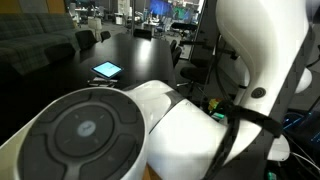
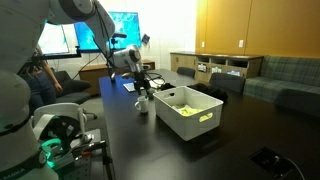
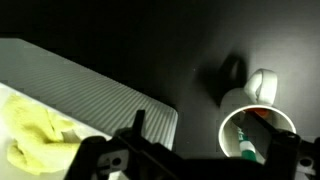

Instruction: Pick up the cloths from the table and put them in the box, then pick up the marker and the seal tape put them in the cup

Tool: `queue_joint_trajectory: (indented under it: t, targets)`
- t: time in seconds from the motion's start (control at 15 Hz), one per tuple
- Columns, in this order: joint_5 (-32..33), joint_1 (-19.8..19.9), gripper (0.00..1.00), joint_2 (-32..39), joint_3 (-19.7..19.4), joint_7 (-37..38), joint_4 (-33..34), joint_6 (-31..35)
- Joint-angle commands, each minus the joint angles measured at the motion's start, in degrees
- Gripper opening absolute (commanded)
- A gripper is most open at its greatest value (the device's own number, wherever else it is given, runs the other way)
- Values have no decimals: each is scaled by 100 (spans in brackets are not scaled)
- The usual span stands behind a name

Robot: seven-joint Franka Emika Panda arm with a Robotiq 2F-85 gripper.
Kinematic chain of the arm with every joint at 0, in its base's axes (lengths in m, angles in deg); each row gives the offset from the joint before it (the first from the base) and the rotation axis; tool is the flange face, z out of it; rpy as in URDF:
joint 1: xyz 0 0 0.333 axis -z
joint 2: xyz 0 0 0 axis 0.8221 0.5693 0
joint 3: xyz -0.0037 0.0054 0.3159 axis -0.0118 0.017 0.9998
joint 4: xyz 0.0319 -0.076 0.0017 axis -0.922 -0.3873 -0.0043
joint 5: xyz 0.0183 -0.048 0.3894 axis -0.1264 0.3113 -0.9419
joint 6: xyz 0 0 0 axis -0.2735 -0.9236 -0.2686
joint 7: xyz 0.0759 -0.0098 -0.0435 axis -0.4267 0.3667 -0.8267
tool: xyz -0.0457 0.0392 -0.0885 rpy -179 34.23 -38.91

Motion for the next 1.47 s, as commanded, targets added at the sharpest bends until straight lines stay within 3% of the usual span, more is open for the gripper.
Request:
queue_joint_trajectory:
  t: [0.0, 0.6, 0.87, 1.2, 1.27, 1.4]
  targets:
    - [-4, 199, 100, -674, -29, 549, -1023, 123]
    - [-415, 1440, 100, -1732, 118, 1608, -3667, 990]
    - [-669, 1930, 100, -2638, 271, 1592, -4964, 1383]
    - [-1156, 2256, 100, -4077, 729, 1423, -6395, 1810]
    - [-1340, 2249, 100, -3875, 868, 1363, -5704, 1435]
    - [-1615, 2217, 100, -4439, 1118, 1421, -5843, 1451]
